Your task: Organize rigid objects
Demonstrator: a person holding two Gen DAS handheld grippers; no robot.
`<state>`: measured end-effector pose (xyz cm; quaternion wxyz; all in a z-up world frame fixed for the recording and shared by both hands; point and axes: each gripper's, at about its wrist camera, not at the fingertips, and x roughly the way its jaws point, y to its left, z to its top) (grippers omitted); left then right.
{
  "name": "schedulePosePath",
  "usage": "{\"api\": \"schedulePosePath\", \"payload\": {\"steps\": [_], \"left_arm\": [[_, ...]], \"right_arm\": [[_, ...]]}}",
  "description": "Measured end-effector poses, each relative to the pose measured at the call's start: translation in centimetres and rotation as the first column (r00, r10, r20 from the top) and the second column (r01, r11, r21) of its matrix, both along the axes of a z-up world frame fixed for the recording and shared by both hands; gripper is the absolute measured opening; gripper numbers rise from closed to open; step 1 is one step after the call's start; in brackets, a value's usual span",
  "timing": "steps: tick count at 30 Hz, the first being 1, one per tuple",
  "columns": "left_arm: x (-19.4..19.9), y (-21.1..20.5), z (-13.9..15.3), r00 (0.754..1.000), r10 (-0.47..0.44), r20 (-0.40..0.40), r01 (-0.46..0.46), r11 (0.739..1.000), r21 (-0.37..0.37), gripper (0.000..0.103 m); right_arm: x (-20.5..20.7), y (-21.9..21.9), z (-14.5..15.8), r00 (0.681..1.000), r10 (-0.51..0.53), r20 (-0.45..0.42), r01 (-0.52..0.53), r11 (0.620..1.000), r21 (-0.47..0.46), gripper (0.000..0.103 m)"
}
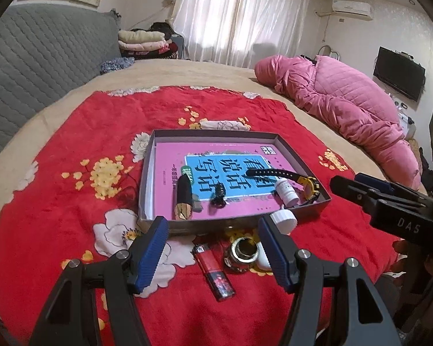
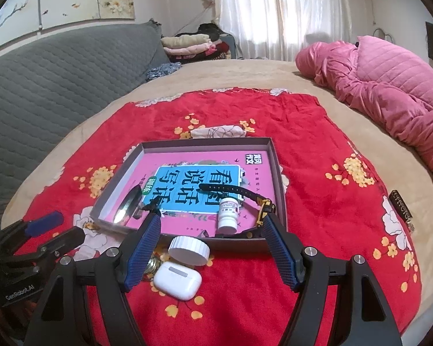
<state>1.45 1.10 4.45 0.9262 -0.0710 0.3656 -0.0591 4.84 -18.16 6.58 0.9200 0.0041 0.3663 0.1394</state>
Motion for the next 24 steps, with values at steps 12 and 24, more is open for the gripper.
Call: {"api": "schedulePosePath", "payload": {"steps": [12,24], "left_arm": [[-0.18,0.01,-0.51,1.0,0.009,-0.028,-0.009,1.0,-0.007,0.064],[-0.4,-0.64,-0.78,0.999,-0.011,-0.045,0.011,1.0,0.005,0.064]], "right_arm": [[-0.18,-0.08,-0.12,1.0,0.0,0.002,0.0,1.0,0.015,0.075],[-0.37,-0.51,-0.15,1.0,-0.001,0.001,0.001,0.999,0.034,0.075]]}}
